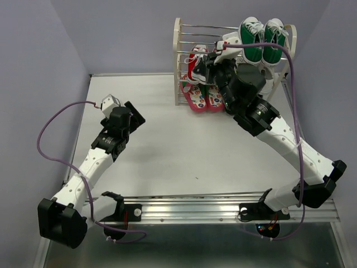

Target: Place and organize the shoes onto the shoe shelf

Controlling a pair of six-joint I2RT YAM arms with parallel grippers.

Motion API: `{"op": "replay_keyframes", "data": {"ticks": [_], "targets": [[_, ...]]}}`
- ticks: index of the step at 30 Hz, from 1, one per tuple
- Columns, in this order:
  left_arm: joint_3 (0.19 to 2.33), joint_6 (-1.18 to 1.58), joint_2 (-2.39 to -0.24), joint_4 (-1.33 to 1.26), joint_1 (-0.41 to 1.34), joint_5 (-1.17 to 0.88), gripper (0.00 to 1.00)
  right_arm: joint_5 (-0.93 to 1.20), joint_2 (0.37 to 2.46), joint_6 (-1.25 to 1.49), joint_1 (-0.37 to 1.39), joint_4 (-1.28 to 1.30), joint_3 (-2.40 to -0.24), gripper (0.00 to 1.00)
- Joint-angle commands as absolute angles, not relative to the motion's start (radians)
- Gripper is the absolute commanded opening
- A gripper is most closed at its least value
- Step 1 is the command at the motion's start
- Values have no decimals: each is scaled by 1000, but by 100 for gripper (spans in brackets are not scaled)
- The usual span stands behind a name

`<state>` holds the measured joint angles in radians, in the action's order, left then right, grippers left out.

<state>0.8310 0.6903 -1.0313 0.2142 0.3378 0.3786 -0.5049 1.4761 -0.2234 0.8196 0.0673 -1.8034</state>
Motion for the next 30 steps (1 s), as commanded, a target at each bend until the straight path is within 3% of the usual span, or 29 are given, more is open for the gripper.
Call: {"op": "replay_keyframes", "data": {"ticks": [1,6,13,15,16,18,19,22,30], "targets": [[853,675,-1043,173,330,370,99,-378,1372,-149,822,-17,-1594,1],[804,658,-1052,146,330,307,99,-187,1281,-22,833,-165,-1043,1],[755,673,-1034,132,330,311,99,-244,1353,156,983,-108,-740,1],[750,680,-1035,118,328,299,99,-189,1316,242,992,-74,-709,16],[747,683,-1038,117,330,293,99,-170,1304,271,992,-61,-700,43],[750,684,-1042,115,330,293,99,-160,1279,319,992,-12,-704,66],[752,684,-1046,115,330,295,99,-172,1263,327,992,-2,-710,85],[759,680,-1055,117,328,285,99,-231,1249,353,992,81,-750,99],[745,677,-1043,129,330,279,99,-364,1296,556,992,392,-828,100]]}}
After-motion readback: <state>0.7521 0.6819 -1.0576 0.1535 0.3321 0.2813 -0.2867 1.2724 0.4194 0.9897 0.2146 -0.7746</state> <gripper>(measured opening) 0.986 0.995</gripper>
